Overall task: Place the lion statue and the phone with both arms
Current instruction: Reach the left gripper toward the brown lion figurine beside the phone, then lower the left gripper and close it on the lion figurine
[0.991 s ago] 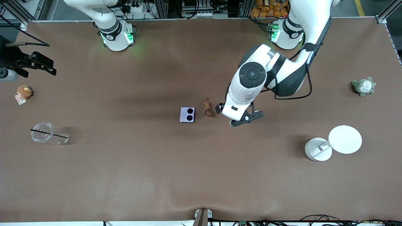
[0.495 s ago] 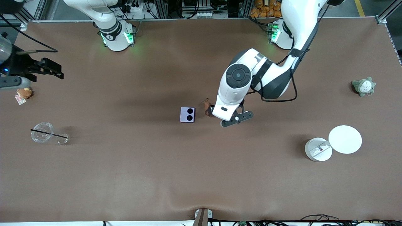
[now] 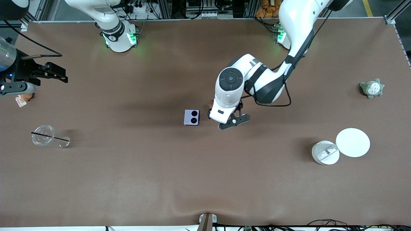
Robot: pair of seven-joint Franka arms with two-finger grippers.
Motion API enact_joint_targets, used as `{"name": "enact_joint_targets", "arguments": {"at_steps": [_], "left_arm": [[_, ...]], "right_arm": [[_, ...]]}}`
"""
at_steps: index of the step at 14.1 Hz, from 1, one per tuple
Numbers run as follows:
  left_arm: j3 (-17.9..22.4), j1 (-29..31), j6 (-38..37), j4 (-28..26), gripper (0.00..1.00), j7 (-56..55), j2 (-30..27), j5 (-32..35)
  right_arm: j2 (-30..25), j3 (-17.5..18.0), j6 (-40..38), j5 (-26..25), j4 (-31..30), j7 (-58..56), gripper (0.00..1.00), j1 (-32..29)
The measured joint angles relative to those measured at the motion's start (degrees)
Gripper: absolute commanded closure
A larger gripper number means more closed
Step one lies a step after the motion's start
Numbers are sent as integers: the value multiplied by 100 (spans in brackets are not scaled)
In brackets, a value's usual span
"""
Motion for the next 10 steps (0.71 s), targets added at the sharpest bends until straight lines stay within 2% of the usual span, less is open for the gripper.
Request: {"name": "enact_joint_targets", "arguments": {"at_steps": [4, 6, 10], "left_arm": [[4, -179, 342, 4, 0, -178, 263, 19], [7, -266, 507, 4, 6, -178, 411, 39], [6, -409, 608, 6, 11, -184, 704, 501]], "right_arm": [[0, 0, 0, 0, 1, 1, 0, 0], [0, 0, 0, 0, 2, 1, 0, 0], [0, 3, 0, 0, 13, 1, 0, 4]]}}
